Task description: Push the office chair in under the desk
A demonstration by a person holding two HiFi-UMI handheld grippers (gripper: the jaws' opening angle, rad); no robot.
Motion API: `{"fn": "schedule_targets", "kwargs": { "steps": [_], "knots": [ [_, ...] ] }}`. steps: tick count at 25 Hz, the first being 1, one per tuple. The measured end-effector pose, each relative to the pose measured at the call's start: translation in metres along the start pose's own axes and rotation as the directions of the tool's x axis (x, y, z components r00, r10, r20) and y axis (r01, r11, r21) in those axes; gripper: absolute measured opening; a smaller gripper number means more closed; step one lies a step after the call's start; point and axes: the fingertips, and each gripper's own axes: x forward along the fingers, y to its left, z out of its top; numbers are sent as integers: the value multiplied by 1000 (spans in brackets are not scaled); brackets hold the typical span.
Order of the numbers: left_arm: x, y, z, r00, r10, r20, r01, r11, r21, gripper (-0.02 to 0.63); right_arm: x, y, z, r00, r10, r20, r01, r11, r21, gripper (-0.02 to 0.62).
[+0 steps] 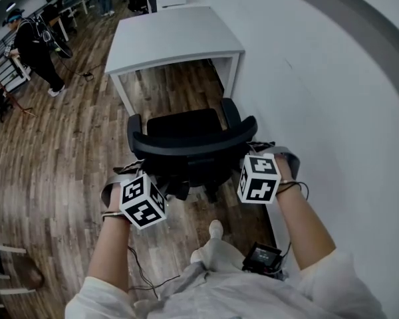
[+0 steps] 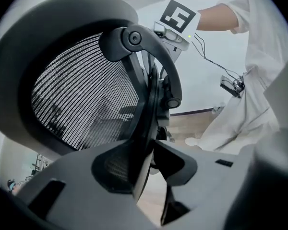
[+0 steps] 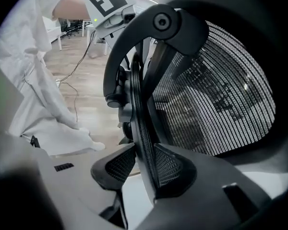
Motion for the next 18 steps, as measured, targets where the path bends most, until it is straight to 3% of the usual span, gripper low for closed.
{"fn": "schedule_targets", "kwargs": {
  "steps": [18],
  "knots": [
    [50, 95, 2, 1000, -24, -13, 24, 1000, -15, 126, 45, -92, 2, 999, 29, 28, -28, 999, -28, 130]
  ]
}}
